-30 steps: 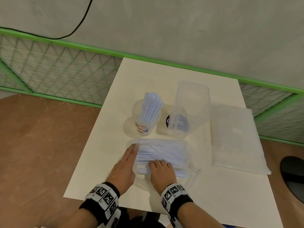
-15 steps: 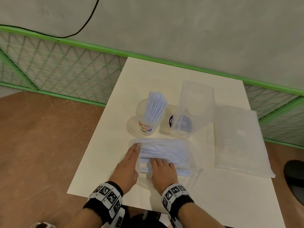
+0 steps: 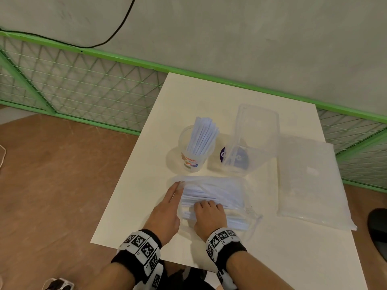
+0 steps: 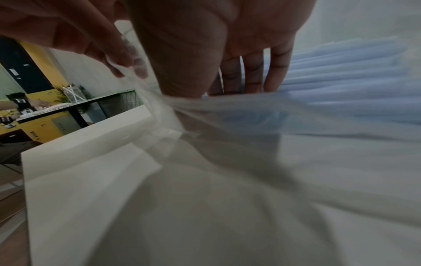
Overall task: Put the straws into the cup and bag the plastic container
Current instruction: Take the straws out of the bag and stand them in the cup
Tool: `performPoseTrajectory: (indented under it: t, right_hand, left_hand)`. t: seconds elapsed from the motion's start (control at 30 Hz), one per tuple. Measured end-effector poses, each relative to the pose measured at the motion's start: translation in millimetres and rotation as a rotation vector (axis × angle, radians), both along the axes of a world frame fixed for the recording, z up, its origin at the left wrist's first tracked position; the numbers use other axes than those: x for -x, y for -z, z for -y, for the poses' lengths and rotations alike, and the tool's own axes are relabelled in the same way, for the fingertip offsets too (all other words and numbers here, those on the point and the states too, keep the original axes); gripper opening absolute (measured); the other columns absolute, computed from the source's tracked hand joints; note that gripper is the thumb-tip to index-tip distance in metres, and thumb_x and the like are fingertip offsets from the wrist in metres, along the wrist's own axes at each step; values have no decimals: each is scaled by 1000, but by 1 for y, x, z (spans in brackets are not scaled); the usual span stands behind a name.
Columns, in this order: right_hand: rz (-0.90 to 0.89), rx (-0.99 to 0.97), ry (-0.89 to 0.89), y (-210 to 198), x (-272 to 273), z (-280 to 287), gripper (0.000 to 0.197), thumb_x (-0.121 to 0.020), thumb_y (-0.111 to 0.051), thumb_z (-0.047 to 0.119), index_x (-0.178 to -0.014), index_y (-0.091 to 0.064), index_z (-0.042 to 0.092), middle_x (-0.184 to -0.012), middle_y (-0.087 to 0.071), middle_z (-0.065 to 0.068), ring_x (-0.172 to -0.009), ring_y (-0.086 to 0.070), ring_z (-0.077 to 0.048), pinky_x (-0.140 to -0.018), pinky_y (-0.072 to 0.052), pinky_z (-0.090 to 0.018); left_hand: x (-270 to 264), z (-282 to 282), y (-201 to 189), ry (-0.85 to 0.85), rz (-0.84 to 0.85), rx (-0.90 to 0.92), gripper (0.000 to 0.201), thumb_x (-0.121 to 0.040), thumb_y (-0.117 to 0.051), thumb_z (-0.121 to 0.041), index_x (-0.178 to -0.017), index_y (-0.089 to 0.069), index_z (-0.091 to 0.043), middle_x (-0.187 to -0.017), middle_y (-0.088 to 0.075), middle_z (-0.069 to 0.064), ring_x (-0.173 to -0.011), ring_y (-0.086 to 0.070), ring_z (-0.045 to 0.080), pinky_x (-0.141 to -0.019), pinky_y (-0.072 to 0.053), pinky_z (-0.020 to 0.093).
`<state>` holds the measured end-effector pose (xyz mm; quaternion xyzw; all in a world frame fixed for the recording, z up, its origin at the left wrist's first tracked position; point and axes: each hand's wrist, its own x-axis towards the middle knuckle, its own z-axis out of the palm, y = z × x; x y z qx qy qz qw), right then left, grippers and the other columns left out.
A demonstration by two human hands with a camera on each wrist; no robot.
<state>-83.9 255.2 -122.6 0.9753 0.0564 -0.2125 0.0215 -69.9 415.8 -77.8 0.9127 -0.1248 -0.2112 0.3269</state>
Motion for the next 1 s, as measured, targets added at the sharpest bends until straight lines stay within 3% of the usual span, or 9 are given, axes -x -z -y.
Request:
performPoseTrajectory:
  t: [0.23, 0.5, 0.63, 0.77, 0.83, 0.9, 0.93, 1.0]
  right_hand:
    - [-66, -16, -23, -1, 3, 4, 50, -92, -54, 38, -133, -45, 11, -134, -50, -11, -126, -45, -31, -105, -35, -44]
    - [-46, -45, -71, -5, 7, 10, 44, -93, -52, 27, -134, -46, 10, -133, -54, -11, -125, -47, -30, -107, -35, -41]
    - [-12, -112, -44, -6, 10, 14, 43, -92, -47, 33, -131, -47, 14, -128, -58, -7, -121, -51, -29, -104, -36, -41]
    - [48, -179, 4, -18, 10, 23, 38, -92, -50, 41, -124, -47, 21, -116, -66, -1, -109, -60, -26, -95, -38, -39]
    - [125, -312, 75, -29, 7, 28, 29, -93, -51, 46, -112, -55, 25, -103, -69, 3, -98, -64, -24, -85, -42, -35]
    - [207, -617, 208, -47, 7, 28, 23, -92, -56, 48, -83, -58, 26, -74, -63, 8, -72, -61, -16, -69, -44, -31]
    - [242, -783, 307, -58, 9, 26, 30, -91, -61, 43, -70, -53, 24, -63, -55, 10, -61, -53, -10, -62, -42, -27]
    - [308, -1086, 518, -79, 12, 21, 37, -88, -70, 28, -58, -51, 18, -55, -48, 5, -55, -45, -6, -58, -40, -21]
  left_hand:
    - [-1, 1, -5, 0, -11, -6, 91, -83, -47, 5, -153, -5, -34, -159, 3, -21, -104, -59, 20, -85, -42, 17]
    - [-2, 3, -6, 14, -15, -49, 91, -83, -47, 3, -153, -4, -33, -160, 4, -19, -97, -60, 19, -83, -47, 23]
    - [-5, 4, -6, 19, -2, -64, 91, -82, -47, 4, -154, -5, -32, -160, 3, -18, -92, -61, 20, -84, -51, 30]
    - [-5, 3, -7, 15, 6, -51, 90, -82, -48, 3, -153, -6, -32, -159, 2, -19, -98, -60, 21, -86, -50, 30]
    - [-5, 2, -6, 9, 5, -40, 91, -81, -48, 4, -153, -7, -33, -159, 1, -19, -99, -61, 22, -86, -50, 29]
    - [-5, 1, -4, 5, 2, -39, 93, -81, -48, 5, -153, -5, -34, -160, 2, -20, -100, -61, 22, -85, -50, 28]
    - [-5, 0, -3, 5, 1, -39, 94, -81, -48, 5, -153, -4, -35, -160, 2, -20, -100, -61, 21, -85, -50, 27]
    - [-6, 0, -3, 4, 4, -36, 94, -81, -49, 5, -154, -4, -34, -160, 2, -19, -99, -61, 20, -84, -50, 26]
